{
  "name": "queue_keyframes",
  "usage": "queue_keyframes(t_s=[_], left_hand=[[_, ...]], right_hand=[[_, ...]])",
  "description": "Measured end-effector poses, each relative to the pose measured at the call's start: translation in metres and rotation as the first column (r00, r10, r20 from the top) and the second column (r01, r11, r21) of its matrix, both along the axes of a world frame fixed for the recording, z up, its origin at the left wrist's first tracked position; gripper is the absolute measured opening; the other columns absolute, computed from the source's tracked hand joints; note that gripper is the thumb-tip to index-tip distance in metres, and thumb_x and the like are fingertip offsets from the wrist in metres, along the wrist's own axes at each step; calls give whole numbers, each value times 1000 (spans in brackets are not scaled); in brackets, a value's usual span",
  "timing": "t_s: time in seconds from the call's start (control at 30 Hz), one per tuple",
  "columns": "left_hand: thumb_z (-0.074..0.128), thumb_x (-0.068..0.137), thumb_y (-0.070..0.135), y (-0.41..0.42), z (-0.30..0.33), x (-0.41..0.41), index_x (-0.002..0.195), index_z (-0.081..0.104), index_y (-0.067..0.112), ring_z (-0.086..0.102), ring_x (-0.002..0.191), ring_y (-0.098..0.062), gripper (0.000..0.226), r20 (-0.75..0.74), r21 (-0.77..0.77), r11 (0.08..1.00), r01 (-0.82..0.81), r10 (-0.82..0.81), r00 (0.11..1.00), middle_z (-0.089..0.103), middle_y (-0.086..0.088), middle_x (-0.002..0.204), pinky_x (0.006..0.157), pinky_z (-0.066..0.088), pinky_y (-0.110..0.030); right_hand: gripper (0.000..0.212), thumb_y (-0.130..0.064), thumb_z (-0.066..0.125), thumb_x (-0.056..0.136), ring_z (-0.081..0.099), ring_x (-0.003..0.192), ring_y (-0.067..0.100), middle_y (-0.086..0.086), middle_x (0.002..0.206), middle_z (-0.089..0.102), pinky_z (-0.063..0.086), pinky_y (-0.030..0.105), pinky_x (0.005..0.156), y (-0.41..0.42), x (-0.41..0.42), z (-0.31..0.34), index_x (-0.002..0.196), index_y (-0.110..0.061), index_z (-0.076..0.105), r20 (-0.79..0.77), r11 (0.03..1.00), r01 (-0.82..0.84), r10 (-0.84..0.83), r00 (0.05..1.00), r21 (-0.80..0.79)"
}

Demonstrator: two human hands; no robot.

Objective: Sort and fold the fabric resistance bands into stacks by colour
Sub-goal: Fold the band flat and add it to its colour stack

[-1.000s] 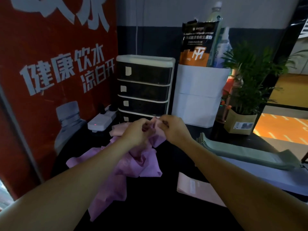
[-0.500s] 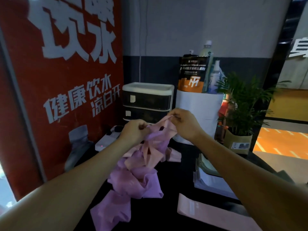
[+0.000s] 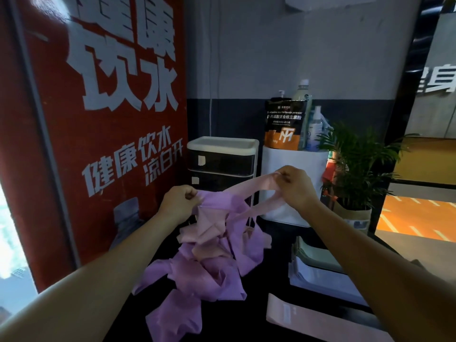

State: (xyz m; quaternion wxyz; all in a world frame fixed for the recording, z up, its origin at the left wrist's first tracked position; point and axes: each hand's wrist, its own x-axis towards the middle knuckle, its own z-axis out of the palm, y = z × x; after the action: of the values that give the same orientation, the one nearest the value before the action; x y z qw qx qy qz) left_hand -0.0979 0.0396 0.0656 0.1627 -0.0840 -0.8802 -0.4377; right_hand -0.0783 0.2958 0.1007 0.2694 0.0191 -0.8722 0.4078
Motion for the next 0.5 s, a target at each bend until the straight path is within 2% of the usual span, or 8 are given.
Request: queue_keyframes(t_s=[0.17,0.27,0.33,0.43,0.5], left_hand=[[63,88,15,-5,-5,2,81,64,6,55,72,-19,12,-4,-24,1000,-18,18,1000,61,-5,74,69,46,-31],[62,89,14,-7,-4,3,78,60,11,52,66,-15,12,-12,-30,998,-60,59,998,55,2,67,57,42,-22],[59,91,14,-12,-4,2,79,58,12,51,69,-16,12,-7,-27,993,-111,111,994,54,2,69,54,37,-22],[54,93,11,-30,-5,-1,87,60,8,50,77,-20,10,-6,-75,973,-220,220,975,54,-4,81,65,35,-26],[53,94,13,-40,-8,-5,91,63,3,49,78,-22,14,-14,-140,961,-241,241,970,54,-7,84,67,33,-27]], right_hand=[[25,-11,45,96,58,101,31,18,109,64,39,25,75,2,-1,0,110,-1,63,32,997,78,-78,996,-14],[27,-10,43,95,58,102,33,19,110,64,39,26,75,6,-4,-5,109,-1,64,81,986,164,-162,983,-16],[27,-8,42,94,58,102,36,23,110,64,42,29,76,13,-5,-8,107,2,63,107,972,235,-233,967,-6],[28,-8,39,95,56,106,39,26,112,60,43,37,83,29,0,-12,108,7,59,172,929,364,-370,913,64],[28,-8,39,95,56,105,39,27,111,61,43,37,84,36,1,-15,107,8,59,147,920,376,-390,909,114]])
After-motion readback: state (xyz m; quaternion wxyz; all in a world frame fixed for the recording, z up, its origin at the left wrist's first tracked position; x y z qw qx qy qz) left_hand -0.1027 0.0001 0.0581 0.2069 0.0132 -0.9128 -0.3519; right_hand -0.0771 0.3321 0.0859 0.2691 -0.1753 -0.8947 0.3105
